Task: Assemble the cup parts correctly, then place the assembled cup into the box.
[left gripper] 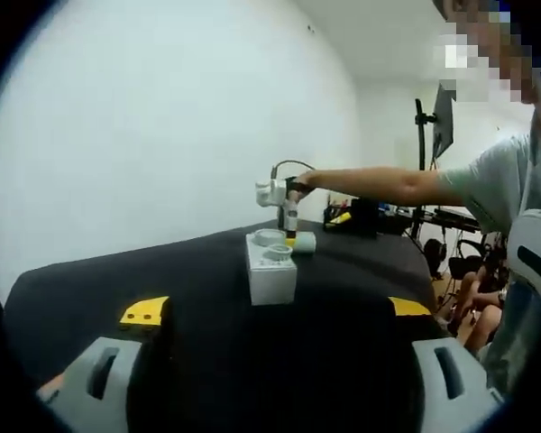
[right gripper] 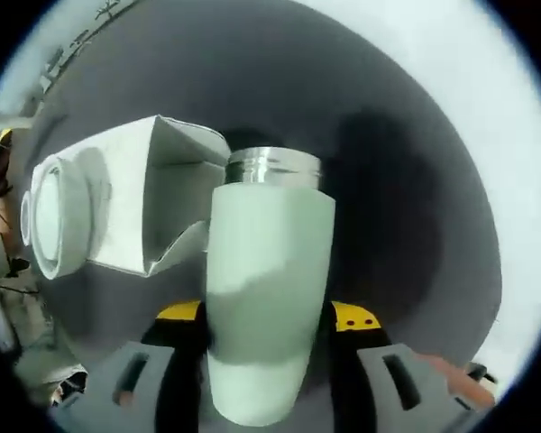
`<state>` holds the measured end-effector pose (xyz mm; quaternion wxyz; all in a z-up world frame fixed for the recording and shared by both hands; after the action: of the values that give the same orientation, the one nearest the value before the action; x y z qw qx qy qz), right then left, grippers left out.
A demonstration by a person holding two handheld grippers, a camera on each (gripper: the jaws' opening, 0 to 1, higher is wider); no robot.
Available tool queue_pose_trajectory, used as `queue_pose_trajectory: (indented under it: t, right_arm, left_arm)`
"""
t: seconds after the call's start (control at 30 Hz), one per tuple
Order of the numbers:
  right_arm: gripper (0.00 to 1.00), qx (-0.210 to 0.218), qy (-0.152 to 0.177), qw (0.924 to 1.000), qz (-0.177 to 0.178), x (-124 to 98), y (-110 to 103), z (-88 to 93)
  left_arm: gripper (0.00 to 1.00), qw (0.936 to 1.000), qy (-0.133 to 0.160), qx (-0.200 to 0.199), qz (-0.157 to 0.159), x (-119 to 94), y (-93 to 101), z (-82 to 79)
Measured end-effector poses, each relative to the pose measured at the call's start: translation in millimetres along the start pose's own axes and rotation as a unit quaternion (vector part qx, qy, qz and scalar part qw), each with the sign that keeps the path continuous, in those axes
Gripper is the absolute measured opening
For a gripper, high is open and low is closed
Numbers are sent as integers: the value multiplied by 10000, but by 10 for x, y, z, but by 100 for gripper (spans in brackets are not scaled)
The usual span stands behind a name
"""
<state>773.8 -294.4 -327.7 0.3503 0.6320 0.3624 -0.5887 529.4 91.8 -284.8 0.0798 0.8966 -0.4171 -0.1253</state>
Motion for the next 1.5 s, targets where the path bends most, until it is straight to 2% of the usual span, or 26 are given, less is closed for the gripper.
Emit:
queue_pose_trajectory:
  t: [0.3, 0.4, 0.73, 0.77, 0.8, 0.83, 0.87, 0.9, 1.0, 1.03, 1.07, 1.1, 1.17, 1.2, 1.27, 1.3, 1.33, 1.37, 1.4, 1.43, 1.47, 1.5]
  right_arm:
    - [46, 46, 72, 9999, -92, 11, 11, 12]
    - [45, 163, 317, 9993, -121, 2, 18, 42]
    - [45, 336, 784, 9963, -70, -90, 12, 193]
    - [45, 319, 987, 9946, 72, -107, 33, 200]
    - [45, 355, 941, 9949, -26, -142, 19, 251]
    - [45, 356, 1185, 9923, 88, -163, 39, 255]
    - [45, 452, 1244, 9911, 107, -202, 40, 296]
    - [45, 458, 1514, 9873, 154, -246, 50, 326]
    - [45, 727, 2013, 9767, 133, -361, 37, 426]
    - [45, 720, 2087, 9753, 98, -388, 29, 453]
    - [45, 716, 2335, 9695, 192, -425, 27, 474]
    - [45, 749, 2391, 9681, 96, -457, 2, 520]
    - [45, 782, 2687, 9596, 286, -518, -20, 571]
    - [45, 695, 2884, 9545, 319, -560, -59, 595]
    - [45, 781, 3168, 9449, 280, -624, -134, 637]
    - [45, 818, 3364, 9376, 334, -658, -164, 650]
    - [45, 822, 3441, 9349, 295, -691, -205, 672]
    - [45, 818, 3661, 9259, 437, -732, -226, 675]
    - [45, 785, 3762, 9227, 295, -760, -288, 693]
    - [45, 802, 3848, 9189, 330, -782, -321, 695]
    - [45, 861, 4023, 9100, 514, -820, -354, 696]
    - [45, 812, 4087, 9077, 491, -849, -420, 708]
  left_arm:
    - [89, 10000, 1, 29, -77, -16, -20, 6]
    - [88, 10000, 22, 13, -72, -27, -16, 4]
    - [88, 10000, 28, 53, -70, -21, 34, -6]
    - [88, 10000, 25, 53, -74, -16, 48, -3]
    - [88, 10000, 28, 59, -75, -7, 75, 5]
    - [88, 9999, 34, 60, -73, -2, 90, 7]
    - [87, 9999, 38, 62, -69, 0, 105, 8]
    - [87, 10000, 41, 61, -67, 1, 116, 7]
    - [87, 9999, 44, 80, -72, 13, 172, 10]
    - [87, 9999, 45, 84, -74, 9, 174, 6]
    - [87, 9999, 53, 90, -73, 11, 188, 6]
    - [87, 9999, 58, 88, -72, 15, 201, 6]
    - [87, 9999, 65, 79, -67, 15, 208, 0]
    - [87, 9999, 70, 78, -61, 17, 214, -4]
    - [87, 9999, 72, 75, -55, 22, 223, -10]
    - [87, 9999, 77, 70, -53, 26, 232, -13]
    - [87, 9999, 77, 61, -48, 26, 238, -18]
    - [87, 9999, 85, 52, -37, 22, 245, -26]
    - [87, 9999, 87, 49, -34, 16, 248, -34]
    - [87, 9999, 90, 49, -30, 10, 253, -40]
    - [87, 9999, 101, 44, -21, 2, 261, -48]
    - [87, 9999, 109, 36, -11, -7, 266, -56]
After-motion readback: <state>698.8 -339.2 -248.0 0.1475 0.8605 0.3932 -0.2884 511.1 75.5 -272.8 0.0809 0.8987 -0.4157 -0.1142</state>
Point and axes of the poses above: the point that each gripper's makers call its tool centre point, and the gripper's own axes: x roughly forward along the fingers, y roughly to its right, z roughly out of its underside, the point moved 9 cm from there along -x, roughly backward along the fingers, and after that the axes turned 12 degrees about -x, right-handed, at the moved point
